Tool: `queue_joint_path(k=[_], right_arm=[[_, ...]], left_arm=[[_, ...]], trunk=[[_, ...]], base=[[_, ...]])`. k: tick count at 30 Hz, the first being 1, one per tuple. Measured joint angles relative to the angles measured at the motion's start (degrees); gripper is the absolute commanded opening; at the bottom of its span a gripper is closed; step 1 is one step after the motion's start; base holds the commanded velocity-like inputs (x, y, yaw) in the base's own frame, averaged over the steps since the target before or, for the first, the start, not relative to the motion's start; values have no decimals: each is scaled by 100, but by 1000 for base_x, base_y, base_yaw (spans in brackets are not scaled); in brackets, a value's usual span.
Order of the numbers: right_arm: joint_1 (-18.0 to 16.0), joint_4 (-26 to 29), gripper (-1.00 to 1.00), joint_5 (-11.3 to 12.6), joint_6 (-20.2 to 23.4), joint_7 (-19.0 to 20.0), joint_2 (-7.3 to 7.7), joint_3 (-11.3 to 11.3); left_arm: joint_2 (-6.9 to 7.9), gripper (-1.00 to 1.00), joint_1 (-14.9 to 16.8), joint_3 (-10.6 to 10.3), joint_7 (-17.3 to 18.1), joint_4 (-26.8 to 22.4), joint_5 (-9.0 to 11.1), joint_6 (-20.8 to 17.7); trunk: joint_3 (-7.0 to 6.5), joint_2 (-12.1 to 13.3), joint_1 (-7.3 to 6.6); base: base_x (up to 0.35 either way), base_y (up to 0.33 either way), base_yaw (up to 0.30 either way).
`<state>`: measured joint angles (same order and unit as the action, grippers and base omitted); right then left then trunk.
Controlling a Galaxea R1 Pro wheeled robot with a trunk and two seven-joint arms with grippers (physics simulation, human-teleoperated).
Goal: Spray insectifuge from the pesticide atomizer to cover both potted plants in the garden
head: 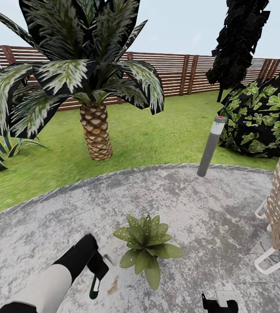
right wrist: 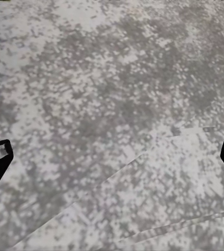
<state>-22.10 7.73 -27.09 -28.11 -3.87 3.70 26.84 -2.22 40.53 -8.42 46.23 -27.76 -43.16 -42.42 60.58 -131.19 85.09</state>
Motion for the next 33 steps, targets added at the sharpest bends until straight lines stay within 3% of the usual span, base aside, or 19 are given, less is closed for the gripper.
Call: queue_joint_path(k=[6,15,18,21,26,31,33], right_arm=[[1,2,100,1,0,1,-26,0],[0,-3,100,1,0,1,-27,0],[0,-7,100,1,0,0,-27,0],[0,-7,100,1,0,0,-27,0],[0,-8,100,1,0,0,-36,0],[0,-8,100,1,0,0,-36,1],[0,-8,100,1,0,0,-36,1]], left_arm=[[80,-100,-65,2,-23,36,-11,514],[327,-100,-151,16,-46,56,-8,470],[512,-100,-365,22,-47,86,-206,469],[572,-100,-526,24,-58,165,-238,466],[501,-100,-628,85,-337,141,-219,470],[253,-100,-533,73,-430,-27,-199,252],[228,-100,-499,57,-436,-40,-215,174]], trunk=[[0,0,0],[0,0,0],[0,0,0],[0,0,0],[0,0,0],[0,0,0],[0,0,0]], base=[[0,0,-148],[0,0,-176],[0,0,-5],[0,0,0],[0,0,0],[0,0,0],[0,0,0]])
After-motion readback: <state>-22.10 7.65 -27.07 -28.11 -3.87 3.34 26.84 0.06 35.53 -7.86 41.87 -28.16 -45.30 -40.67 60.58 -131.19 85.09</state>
